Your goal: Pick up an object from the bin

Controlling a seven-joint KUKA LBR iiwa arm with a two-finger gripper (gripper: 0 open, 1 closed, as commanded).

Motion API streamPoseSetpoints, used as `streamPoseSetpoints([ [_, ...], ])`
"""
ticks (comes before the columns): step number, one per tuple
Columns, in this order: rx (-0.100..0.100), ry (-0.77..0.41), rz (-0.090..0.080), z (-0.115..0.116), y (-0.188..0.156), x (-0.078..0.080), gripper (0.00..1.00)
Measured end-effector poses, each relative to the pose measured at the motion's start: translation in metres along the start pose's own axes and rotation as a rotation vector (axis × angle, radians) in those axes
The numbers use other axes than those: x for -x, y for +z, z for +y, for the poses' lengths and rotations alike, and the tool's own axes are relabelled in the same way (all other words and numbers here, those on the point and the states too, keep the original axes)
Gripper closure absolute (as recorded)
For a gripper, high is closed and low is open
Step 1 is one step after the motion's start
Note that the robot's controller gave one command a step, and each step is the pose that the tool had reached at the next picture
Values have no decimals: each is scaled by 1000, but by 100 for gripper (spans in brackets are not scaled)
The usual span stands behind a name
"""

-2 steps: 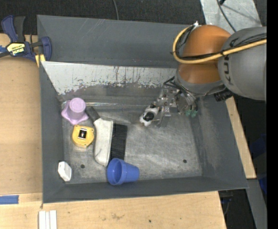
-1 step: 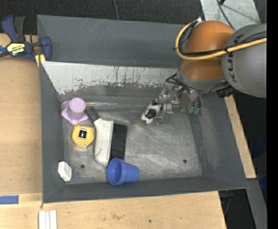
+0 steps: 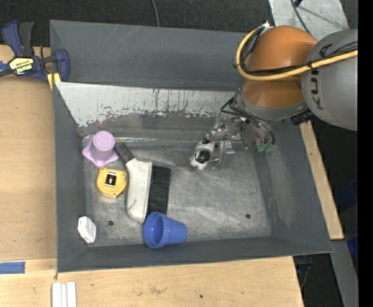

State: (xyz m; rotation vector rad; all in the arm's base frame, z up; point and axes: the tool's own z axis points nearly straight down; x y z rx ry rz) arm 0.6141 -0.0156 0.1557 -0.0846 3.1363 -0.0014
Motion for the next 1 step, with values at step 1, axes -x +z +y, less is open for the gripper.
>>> streamPoseSetpoints([
  [1, 1, -152, 1, -2, 16, 2, 100],
])
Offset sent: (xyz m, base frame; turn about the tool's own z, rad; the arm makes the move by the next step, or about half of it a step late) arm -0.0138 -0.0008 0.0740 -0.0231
